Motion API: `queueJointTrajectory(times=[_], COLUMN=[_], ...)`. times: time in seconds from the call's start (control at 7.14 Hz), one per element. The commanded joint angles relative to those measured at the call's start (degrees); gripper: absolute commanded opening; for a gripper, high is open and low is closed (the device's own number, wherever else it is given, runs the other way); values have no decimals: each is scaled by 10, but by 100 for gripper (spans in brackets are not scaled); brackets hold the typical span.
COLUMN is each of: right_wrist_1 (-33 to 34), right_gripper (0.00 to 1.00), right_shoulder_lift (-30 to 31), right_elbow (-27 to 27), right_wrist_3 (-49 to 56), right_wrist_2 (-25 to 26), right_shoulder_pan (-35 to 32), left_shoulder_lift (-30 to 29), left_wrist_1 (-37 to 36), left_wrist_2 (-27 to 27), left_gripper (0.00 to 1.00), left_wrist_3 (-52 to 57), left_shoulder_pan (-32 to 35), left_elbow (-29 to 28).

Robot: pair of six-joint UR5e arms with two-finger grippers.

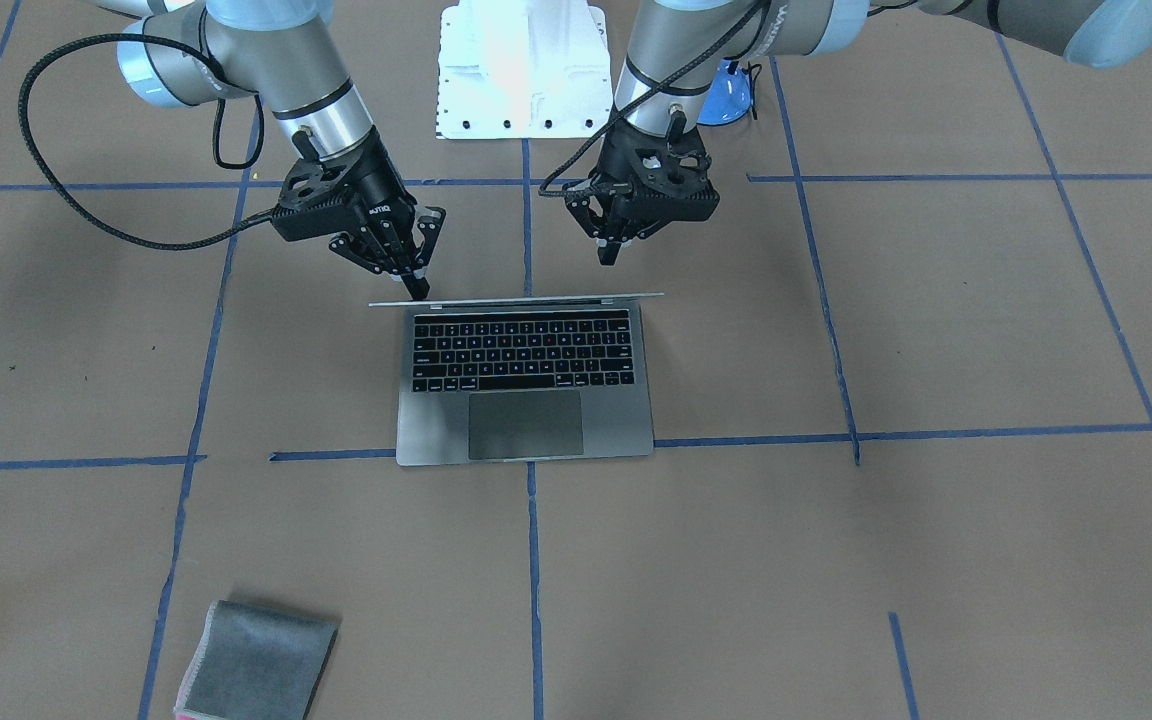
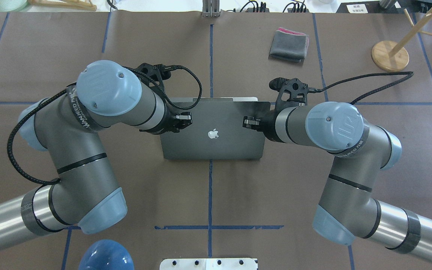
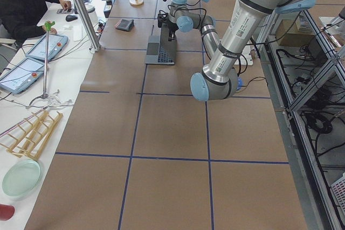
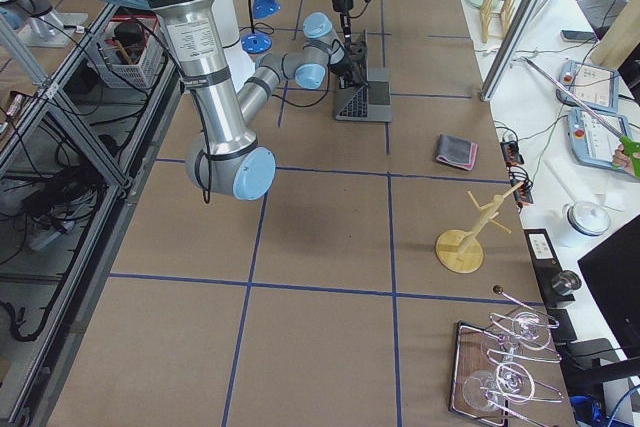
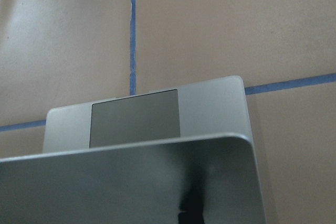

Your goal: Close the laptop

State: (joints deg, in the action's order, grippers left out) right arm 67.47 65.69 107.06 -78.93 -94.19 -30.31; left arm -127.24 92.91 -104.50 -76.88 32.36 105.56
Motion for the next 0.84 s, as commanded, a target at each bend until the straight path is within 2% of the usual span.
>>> queueJointTrajectory(times=[0.0, 0.28, 0.56, 0.7], right_wrist_1=[-1, -2, -3, -5], right_gripper=[0, 0, 0, 0], right_shoulder_lift=[-27, -52, -59, -61], right_elbow=[-41, -82, -112, -127], right_wrist_3=[11, 15, 21, 26], right_wrist_2=[-6, -6, -8, -13], right_shoulder_pan=[-18, -22, -29, -34], left_shoulder_lift=[-11, -32, -35, -39], left_wrist_1=[52, 58, 113, 119], left_wrist_2=[0, -1, -1, 0], left_gripper=[0, 0, 0, 0], left_wrist_3=[0, 20, 21, 21], left_shoulder_pan=[15, 26, 28, 29], left_elbow=[-63, -110, -157, -167])
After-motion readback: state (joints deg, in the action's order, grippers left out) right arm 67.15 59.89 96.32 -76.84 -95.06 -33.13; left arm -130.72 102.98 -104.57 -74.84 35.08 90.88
